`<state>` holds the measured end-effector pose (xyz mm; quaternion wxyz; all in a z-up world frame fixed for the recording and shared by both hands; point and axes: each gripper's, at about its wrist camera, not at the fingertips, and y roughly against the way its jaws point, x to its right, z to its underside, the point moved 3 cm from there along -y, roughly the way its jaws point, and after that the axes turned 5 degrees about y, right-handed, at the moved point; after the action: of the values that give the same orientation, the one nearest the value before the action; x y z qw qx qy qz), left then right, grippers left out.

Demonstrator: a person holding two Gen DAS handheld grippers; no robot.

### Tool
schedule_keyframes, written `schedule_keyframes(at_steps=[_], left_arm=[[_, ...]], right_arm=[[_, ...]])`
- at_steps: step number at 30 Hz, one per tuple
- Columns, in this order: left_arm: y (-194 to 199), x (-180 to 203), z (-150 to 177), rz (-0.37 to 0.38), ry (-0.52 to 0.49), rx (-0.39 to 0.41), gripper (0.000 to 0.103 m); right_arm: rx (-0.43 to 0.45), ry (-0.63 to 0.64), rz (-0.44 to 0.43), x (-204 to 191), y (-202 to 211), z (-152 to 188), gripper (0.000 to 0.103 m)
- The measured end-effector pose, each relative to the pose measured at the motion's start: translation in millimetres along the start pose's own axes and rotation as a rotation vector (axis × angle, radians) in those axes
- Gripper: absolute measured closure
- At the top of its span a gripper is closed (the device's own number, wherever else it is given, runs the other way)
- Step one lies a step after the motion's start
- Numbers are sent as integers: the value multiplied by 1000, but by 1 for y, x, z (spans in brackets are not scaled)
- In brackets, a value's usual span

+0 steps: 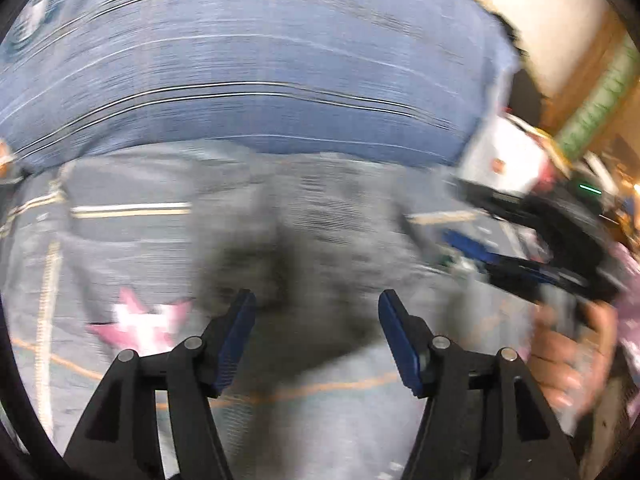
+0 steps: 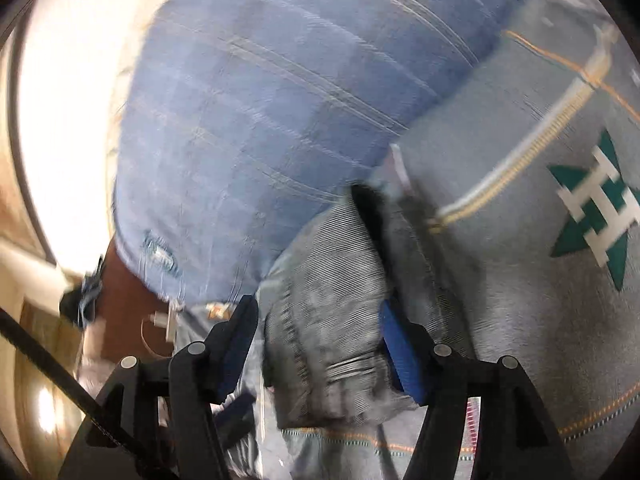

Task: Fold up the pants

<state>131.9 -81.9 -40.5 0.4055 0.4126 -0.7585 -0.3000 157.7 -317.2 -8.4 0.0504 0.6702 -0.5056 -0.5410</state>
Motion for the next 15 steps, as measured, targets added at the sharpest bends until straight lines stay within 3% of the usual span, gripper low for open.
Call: schedule_keyframes(at_steps=[2, 4, 7, 10, 13, 15], left_arm=[[-10, -25, -2, -4, 96, -5, 40], [-21, -50, 0, 51, 227, -61, 40], [-27, -61, -3, 101, 268, -88, 40], [-25, -61, -5, 92, 263, -73, 40], [-34, -57, -2, 83, 242, -100, 40], [-36, -52, 6, 76, 244, -111, 40]], right_arm=[[-11, 77, 51, -12, -4, 2, 34], [-69, 114, 143, -12, -20, 9, 34], [-171, 58, 173, 8, -44, 22, 51], [-208, 75, 232, 17, -59, 28, 54], [-180, 88, 284, 19, -61, 27, 88], [-131, 106, 249, 6, -46, 24, 92]])
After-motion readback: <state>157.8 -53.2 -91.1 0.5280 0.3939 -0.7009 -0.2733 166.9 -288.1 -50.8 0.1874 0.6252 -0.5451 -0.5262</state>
